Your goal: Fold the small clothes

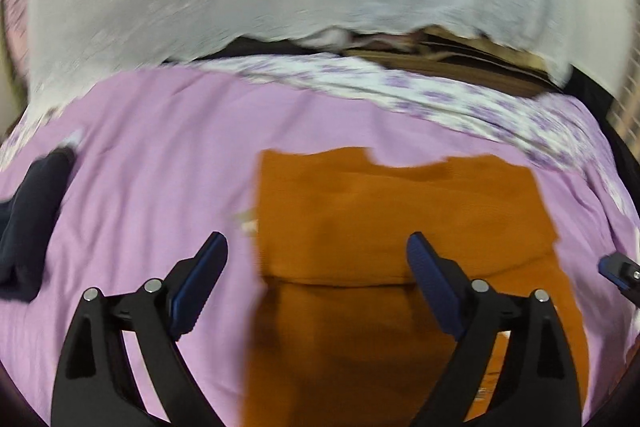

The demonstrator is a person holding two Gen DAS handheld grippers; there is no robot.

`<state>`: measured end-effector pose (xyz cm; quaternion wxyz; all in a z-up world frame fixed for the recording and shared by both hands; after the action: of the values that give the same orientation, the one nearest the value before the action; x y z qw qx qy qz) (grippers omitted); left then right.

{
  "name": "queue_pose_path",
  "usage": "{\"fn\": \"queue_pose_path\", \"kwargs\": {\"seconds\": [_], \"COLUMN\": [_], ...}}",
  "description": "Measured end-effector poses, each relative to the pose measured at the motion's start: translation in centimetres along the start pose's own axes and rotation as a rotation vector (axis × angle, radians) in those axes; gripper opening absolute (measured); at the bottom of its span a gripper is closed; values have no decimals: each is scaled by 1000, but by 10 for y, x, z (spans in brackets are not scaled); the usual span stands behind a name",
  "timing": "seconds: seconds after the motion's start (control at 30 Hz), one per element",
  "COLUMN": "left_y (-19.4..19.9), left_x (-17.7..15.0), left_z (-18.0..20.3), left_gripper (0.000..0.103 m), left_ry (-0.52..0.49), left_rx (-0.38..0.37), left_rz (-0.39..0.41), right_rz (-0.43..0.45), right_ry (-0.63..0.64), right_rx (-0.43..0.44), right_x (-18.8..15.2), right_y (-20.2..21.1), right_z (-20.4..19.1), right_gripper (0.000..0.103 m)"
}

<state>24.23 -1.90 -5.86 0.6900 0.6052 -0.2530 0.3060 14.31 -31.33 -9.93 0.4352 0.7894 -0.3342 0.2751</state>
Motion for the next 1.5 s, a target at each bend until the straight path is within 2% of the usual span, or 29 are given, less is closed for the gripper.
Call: {"fn": "queue_pose_path", "kwargs": {"seconds": [0.1, 0.27, 0.43, 0.5, 0.57, 0.67, 0.77, 0.87, 0.93, 0.97, 1.03, 1.1, 1.2, 1.3, 1.4, 1.43, 1.5], "left_y": [-16, -40, -67, -69, -68, -67, -64, -59, -54, -51, -52, -57, -68, -87, -104, -110, -117], "left_x": [4, -6, -20, -20, -21, -22, -21, -16, -10, -5, 4, 17, 30, 34, 27, 22, 19], "left_z": [-28, -48, -60, -62, -61, -59, -63, -72, -75, -76, -72, -66, -57, -52, -61, -66, -76], "left_gripper": [88, 88, 91, 92, 93, 93, 93, 93, 93, 93, 93, 93, 93, 93, 93, 96, 99], "left_ry": [70, 91, 146, 154, 138, 120, 130, 168, 191, 201, 188, 152, 130, 110, 116, 126, 178], "left_rx": [19, 44, 13, 0, 7, 18, 30, 45, 40, 32, 37, 70, 84, 108, 161, 169, 145], "left_rz": [-49, -114, -210, -214, -207, -194, -180, -158, -140, -129, -124, -100, -100, -133, -157, -173, -187], "right_rz": [-39, -128, -176, -177, -177, -129, -44, -56, -108, -136, -119, -81, -10, -43, -80, -109, -138], "right_ry": [8, -22, 30, 50, 96, 156, 203, 215, 210, 178, 139, 123, 151, 170, 184, 175, 123], "right_rx": [-25, -83, -147, -162, -185, -210, -191, -227, -303, -298, -266, -270, -256, -217, -240, -257, -218], "right_x": [16, 25, 18, 18, 22, 38, 59, 61, 45, 36, 38, 46, 60, 59, 57, 52, 46], "right_y": [-27, -77, -102, -105, -108, -106, -97, -103, -115, -121, -116, -105, -92, -101, -120, -127, -135], "right_z": [-6, 7, 10, 8, 3, -6, -19, -11, 10, 21, 24, 22, 10, 0, 3, 11, 25], "right_gripper": [41, 41, 40, 38, 6, 5, 5, 5, 5, 5, 5, 8, 8, 8, 8, 3, 1]}}
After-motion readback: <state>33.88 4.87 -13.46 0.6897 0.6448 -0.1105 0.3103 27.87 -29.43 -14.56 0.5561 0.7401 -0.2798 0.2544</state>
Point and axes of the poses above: each gripper's, at about its wrist camera, not at the fingertips, and y roughly against the way its jaws point, z to its right, x to its top, the point moved 7 cm from there along -y, roughly the way its jaws point, and after that the axes turned 10 degrees about y, right-handed, at the moved point
